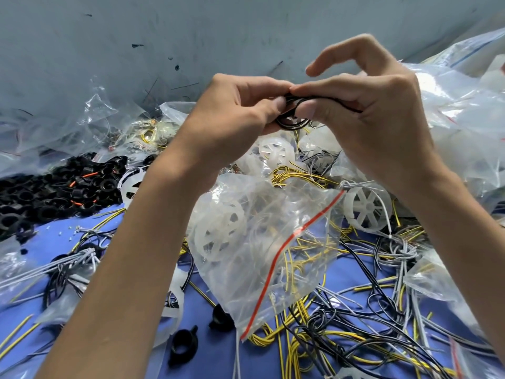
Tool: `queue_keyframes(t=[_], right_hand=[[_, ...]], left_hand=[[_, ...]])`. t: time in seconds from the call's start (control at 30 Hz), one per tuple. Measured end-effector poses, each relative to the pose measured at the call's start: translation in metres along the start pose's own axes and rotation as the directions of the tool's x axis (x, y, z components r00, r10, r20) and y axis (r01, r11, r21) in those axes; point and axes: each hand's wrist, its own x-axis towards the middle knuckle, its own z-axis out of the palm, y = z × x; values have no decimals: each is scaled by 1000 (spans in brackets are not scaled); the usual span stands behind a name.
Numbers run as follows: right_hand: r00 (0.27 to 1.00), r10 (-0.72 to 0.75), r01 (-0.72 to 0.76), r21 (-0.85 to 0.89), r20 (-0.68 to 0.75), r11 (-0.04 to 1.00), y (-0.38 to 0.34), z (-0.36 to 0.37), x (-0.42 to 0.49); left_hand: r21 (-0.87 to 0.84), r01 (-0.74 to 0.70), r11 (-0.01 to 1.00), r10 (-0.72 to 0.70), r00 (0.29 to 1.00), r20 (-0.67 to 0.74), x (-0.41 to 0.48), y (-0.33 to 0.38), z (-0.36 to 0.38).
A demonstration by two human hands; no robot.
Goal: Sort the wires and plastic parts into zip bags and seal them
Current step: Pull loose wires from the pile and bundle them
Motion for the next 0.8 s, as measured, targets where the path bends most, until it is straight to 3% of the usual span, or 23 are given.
queue_keyframes(t=[0.33,0.53,0.6,0.7,0.77,0.8], right_hand=[[999,43,-39,124,-33,991,-7,0,2],[1000,-27,27,50,-4,998,-11,-6,4],[1000,-10,10,75,-2,997,-12,-11,6],[998,48,-42,156,-40,987,-12,-20,9],[992,106,-92,171,-73,981,-11,-24,10],[987,137,-121,172,-88,978,-10,-24,11]], left_hand=[[-32,-51,998,51,998,25,-1,0,-8],[26,52,998,-52,999,6,-4,10,-7],[209,67,976,-58,997,-51,-5,16,-9],[521,8,854,24,998,-55,-14,33,-16],[654,-110,749,27,991,135,-28,47,-13],[738,-177,651,-27,966,256,-34,50,-9]])
